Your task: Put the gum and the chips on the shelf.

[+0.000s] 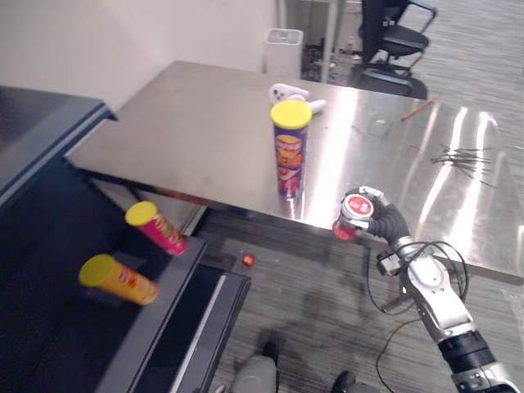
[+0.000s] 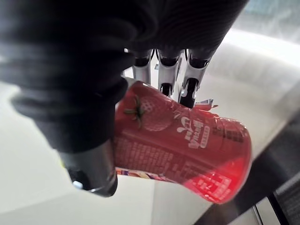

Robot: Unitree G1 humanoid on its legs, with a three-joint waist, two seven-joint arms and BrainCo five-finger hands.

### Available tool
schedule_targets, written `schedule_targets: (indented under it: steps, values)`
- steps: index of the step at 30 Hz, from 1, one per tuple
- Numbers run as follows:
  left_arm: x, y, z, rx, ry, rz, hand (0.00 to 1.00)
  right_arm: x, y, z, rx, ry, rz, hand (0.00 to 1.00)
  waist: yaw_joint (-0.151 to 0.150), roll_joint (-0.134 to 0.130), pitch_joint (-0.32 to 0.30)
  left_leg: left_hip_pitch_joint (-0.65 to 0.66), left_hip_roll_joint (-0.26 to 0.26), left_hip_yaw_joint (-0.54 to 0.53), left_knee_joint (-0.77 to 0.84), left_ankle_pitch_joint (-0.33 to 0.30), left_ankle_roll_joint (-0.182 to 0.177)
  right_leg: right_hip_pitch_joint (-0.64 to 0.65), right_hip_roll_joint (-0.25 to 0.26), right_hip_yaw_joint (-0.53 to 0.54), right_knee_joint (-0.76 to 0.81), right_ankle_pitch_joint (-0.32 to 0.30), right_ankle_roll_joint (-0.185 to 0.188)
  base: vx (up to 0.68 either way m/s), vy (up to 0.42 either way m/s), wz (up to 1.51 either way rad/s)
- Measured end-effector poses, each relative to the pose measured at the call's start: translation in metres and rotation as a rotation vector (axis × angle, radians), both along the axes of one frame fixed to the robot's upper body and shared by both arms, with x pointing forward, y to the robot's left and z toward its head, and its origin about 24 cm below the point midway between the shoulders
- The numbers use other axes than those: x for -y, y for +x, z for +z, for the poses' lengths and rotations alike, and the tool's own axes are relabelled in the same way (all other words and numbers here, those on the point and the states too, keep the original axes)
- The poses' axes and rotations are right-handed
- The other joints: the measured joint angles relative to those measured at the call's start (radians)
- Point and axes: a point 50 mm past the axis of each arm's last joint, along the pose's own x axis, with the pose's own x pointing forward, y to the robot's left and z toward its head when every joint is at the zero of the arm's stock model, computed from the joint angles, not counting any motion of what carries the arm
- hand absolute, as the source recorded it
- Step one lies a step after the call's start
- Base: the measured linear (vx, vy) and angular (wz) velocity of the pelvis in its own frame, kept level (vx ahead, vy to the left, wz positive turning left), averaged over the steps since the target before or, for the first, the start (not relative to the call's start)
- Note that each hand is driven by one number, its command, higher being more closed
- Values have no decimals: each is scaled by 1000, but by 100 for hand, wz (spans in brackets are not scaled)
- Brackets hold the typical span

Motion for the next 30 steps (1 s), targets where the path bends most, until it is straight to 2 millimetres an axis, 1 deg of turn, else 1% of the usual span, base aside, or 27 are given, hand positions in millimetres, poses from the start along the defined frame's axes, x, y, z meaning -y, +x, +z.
schedule_targets:
  steps: [1, 2, 3, 4, 5, 6, 7, 8, 9, 10, 11, 12, 13, 14, 15, 16, 17, 19, 22, 23, 26, 30]
  values:
    - [0, -3, -1, -9, -5, 2, 0, 3, 0, 0, 1, -1, -12, 100, -5, -6, -2, -2, 21, 96, -25, -24, 40, -2, -14, -38, -6, 4, -8, -54, -52, 94]
    - [1, -2, -2, -10, -11, 2, 0, 7, 0, 1, 4, -2, -24, 100, -11, -18, 2, -18, 38, 172, 26, -33, 52, -4, -33, -69, 0, 2, -8, -24, -34, 123]
    - [7, 1, -4, -9, -35, -4, 0, 23, -2, 2, 7, -10, -82, 100, -26, 33, 3, -55, 111, 354, 178, 64, 153, -7, -40, -144, 92, -27, -11, -23, -14, 200]
    - [9, 10, -2, 20, -37, -30, 0, 45, -8, -3, -8, -11, -171, 100, -56, 31, 9, -111, 105, 417, 233, 131, 132, -25, -90, -167, 201, -103, -33, -54, -2, 221]
    - [7, 14, -1, 37, -28, -37, 0, 56, -12, -4, -12, -16, -213, 100, -60, 28, 6, -106, 78, 414, 185, 174, 113, -26, -93, -168, 210, -131, -37, -118, -20, 231]
    - [4, 19, 0, 49, -15, -46, 0, 71, -19, -3, -1, -19, -265, 100, -84, 9, 1, -83, 22, 381, 60, 244, 98, -24, -106, -186, 191, -143, -54, -108, -30, 186]
    - [2, 22, 0, 49, -14, -42, 0, 84, -25, -1, 13, -18, -317, 100, -83, 8, 2, -77, 19, 429, 85, 196, 120, -11, -134, -259, 201, -141, -28, -141, -78, 191]
    - [5, 15, -3, 8, -22, -53, 0, 91, -31, -4, 16, 2, -364, 100, -82, 0, 4, -47, 47, 514, 263, 51, 113, -11, -176, -303, 239, -155, -28, -110, -53, 134]
    - [7, 11, -4, -4, -26, -45, 0, 92, -33, -4, 21, 2, -369, 100, -85, 0, 3, -20, 51, 517, 290, 26, 91, -9, -187, -314, 248, -157, -28, -135, -48, 95]
    - [7, 4, -5, -24, -24, -49, 0, 92, -35, -3, 34, 3, -371, 100, -92, 2, 1, 40, 48, 519, 276, -11, 41, -13, -203, -335, 260, -159, -27, -110, 15, 57]
    - [7, 1, -6, -37, -24, -60, 0, 93, -37, 0, 52, 4, -375, 100, -94, 12, -6, 102, 41, 497, 159, -18, 7, -39, -210, -345, 279, -159, -28, -93, 41, 50]
    - [8, 1, -6, -38, -28, -64, 0, 94, -38, 2, 65, 4, -380, 100, -95, 22, -12, 119, 24, 473, 77, -11, -13, -57, -210, -351, 291, -159, -28, -94, 85, 40]
    - [10, 1, -6, -35, -30, -74, 0, 95, -38, 5, 81, 11, -390, 100, -99, 31, -19, 140, 6, 459, -21, -7, -17, -83, -209, -359, 310, -156, -25, -70, 80, 42]
    - [9, 2, -6, -30, -26, -79, 0, 96, -39, 2, 75, 24, -405, 100, -102, 39, -24, 151, -4, 446, -86, -4, -22, -95, -212, -373, 329, -152, -18, -101, 85, 44]
    - [8, 1, -6, -28, -26, -75, 0, 94, -39, -8, 37, 50, -419, 100, -98, 9, -23, 154, -22, 432, -117, 24, -23, -102, -227, -376, 340, -147, -20, -106, 38, 34]
    - [5, -1, -5, -29, -15, -79, 0, 93, -41, -14, 20, 62, -430, 100, -90, -3, -24, 159, -31, 424, -131, 31, -20, -102, -233, -378, 344, -144, -19, -102, 26, 21]
    - [4, -3, -5, -34, -11, -80, 0, 91, -41, -16, 16, 60, -439, 100, -87, -9, -25, 166, -38, 422, -144, 39, -17, -101, -238, -378, 345, -138, -21, -106, 55, 12]
    - [6, -5, -5, -37, -8, -83, 0, 91, -41, -16, 21, 48, -463, 100, -88, -9, -25, 180, -57, 417, -182, 58, -4, -97, -238, -376, 333, -113, -20, -99, 99, 5]
    - [4, -5, -4, -32, 0, -86, 0, 93, -44, -20, 11, 49, -495, 100, -89, -11, -24, 175, -69, 404, -207, 70, 10, -101, -235, -376, 315, -81, -23, -66, 84, 6]
    - [4, -5, -4, -30, 2, -87, 0, 94, -46, -22, 4, 33, -508, 100, -90, -11, -24, 172, -73, 400, -218, 74, 11, -104, -233, -376, 305, -67, -28, -30, 53, 12]
    - [3, -4, -4, -29, 4, -86, 0, 96, -46, -26, -11, 13, -524, 100, -87, -15, -21, 169, -81, 395, -228, 78, 14, -103, -232, -375, 285, -44, -29, -10, 55, 6]
    - [2, -4, -4, -27, 5, -83, 0, 92, -45, -28, -13, 13, -519, 100, -77, -20, -20, 168, -86, 393, -228, 78, 14, -101, -232, -375, 272, -30, -36, 33, 36, 2]
